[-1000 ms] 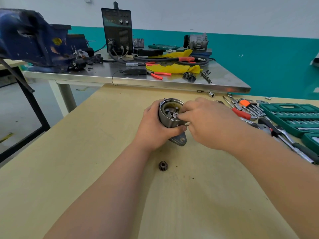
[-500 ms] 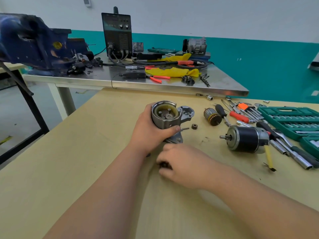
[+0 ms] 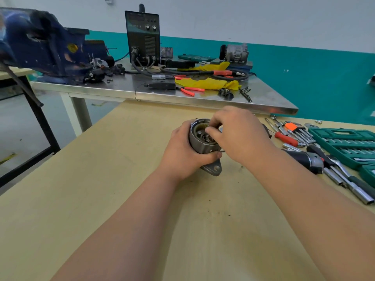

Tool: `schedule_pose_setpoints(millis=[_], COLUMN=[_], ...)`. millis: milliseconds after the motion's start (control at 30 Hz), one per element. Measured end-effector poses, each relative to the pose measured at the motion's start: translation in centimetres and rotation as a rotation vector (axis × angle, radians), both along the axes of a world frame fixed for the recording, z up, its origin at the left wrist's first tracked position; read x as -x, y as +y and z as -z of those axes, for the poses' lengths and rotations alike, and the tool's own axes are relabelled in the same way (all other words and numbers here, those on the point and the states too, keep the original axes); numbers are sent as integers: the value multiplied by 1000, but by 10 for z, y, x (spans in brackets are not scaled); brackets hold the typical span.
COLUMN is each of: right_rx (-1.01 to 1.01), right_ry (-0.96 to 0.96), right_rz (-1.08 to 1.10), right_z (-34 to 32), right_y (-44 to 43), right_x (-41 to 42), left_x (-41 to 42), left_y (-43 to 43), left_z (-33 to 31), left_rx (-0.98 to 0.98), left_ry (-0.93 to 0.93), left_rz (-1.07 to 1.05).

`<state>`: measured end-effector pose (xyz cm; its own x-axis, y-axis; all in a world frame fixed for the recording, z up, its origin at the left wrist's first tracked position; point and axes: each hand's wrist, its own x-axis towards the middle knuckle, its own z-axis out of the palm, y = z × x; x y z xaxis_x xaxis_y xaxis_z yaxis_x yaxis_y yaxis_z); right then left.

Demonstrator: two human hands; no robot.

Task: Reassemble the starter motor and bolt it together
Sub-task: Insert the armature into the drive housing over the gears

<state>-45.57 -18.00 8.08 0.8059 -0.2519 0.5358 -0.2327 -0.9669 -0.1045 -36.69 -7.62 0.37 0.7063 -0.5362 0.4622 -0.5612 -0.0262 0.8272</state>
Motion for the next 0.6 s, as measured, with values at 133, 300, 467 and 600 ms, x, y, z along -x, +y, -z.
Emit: schedule_pose_setpoints(millis=[133,300,467,600], right_rx=[-23,91,162,-242], right_ry=[-51,-52,94,-72], right_rz=[83,107,2,-111], right_z=[4,6,0,-9], right_y=[4,8,0,-31], right_x=[-5,-8,-3,-2], left_x=[-1,0,-1,-3], left_y=[-1,-1,0,3], left_z=[1,1,1,3], left_rx=[4,7,7,39], left_ry=[-9,-13,7,50], left_rz=[-23,-36,-22,-22])
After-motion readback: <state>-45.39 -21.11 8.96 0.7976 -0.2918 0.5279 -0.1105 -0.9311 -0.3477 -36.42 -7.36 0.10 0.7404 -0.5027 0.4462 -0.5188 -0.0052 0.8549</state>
